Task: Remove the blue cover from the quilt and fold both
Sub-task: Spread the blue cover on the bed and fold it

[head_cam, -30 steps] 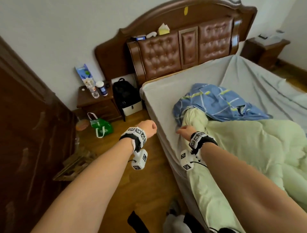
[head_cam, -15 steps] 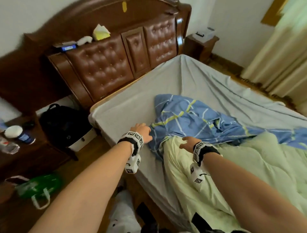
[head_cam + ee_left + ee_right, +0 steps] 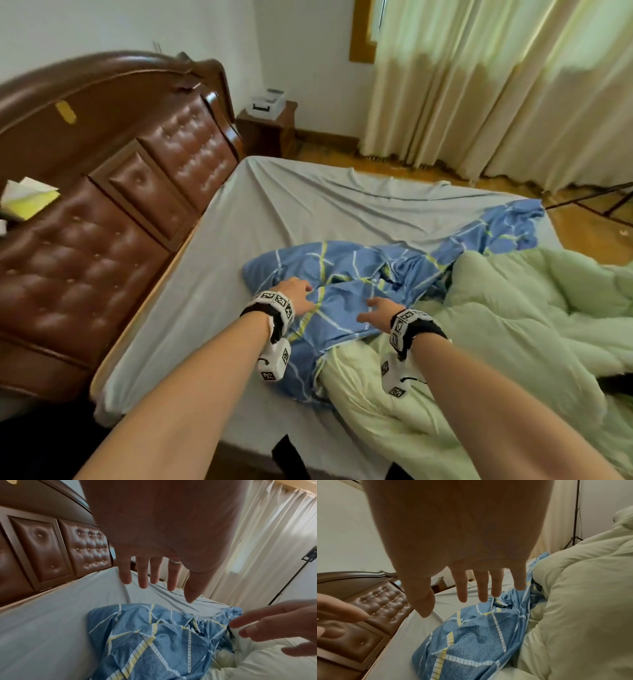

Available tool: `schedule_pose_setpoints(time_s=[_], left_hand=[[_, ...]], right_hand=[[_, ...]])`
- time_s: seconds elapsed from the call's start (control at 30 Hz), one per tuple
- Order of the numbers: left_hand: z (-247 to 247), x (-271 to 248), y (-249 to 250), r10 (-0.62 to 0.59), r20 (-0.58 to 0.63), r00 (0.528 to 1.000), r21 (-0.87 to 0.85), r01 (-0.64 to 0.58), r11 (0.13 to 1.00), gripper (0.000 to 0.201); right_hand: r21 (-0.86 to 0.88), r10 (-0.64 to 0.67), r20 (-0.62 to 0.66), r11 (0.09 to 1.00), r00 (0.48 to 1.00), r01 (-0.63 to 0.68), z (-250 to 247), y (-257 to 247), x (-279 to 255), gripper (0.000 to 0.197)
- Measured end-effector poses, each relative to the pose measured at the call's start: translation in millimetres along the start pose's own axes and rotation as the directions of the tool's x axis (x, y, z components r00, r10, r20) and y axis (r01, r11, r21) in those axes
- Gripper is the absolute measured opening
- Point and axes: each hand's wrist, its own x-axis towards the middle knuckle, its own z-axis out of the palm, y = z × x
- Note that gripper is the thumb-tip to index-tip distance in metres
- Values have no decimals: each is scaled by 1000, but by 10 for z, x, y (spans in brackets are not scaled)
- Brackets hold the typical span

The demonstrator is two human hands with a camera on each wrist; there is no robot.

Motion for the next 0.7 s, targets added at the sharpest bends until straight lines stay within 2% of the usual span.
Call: schedule_pose_setpoints(time_s=[0.07, 0.2, 0.3, 0.37, 0.47, 0.57, 0.7], left_hand=[[26, 106, -25, -17, -18, 1000, 20, 17, 1000, 62], [153, 331, -237, -133, -21, 991, -41, 132, 990, 61], [326, 434, -502, -197, -8, 980, -90, 196, 977, 43], [425, 487, -711, -240, 34, 970, -100, 243, 965, 37], [531, 656, -1058, -262, 93, 961, -101, 271, 957, 42], [612, 890, -1433, -260, 132, 957, -113, 275, 955, 46], [784, 1407, -1950, -256, 192, 947, -227, 297, 928, 45]], right_hand=[[10, 9, -4, 1000, 1000, -9, 70, 49, 141, 86], [92, -6, 48, 996, 999, 2, 348, 75, 359, 78], [172, 14, 125, 984, 992, -35, 634, 64, 489, 78], [218, 27, 124, 974, 992, -54, 793, -21, 541, 79], [257, 13, 109, 966, 994, -41, 917, -299, 667, 77], [222, -15, 78, 975, 997, -2, 1053, -703, 884, 81], [45, 62, 3, 997, 998, -62, 1406, -1313, 1362, 91]])
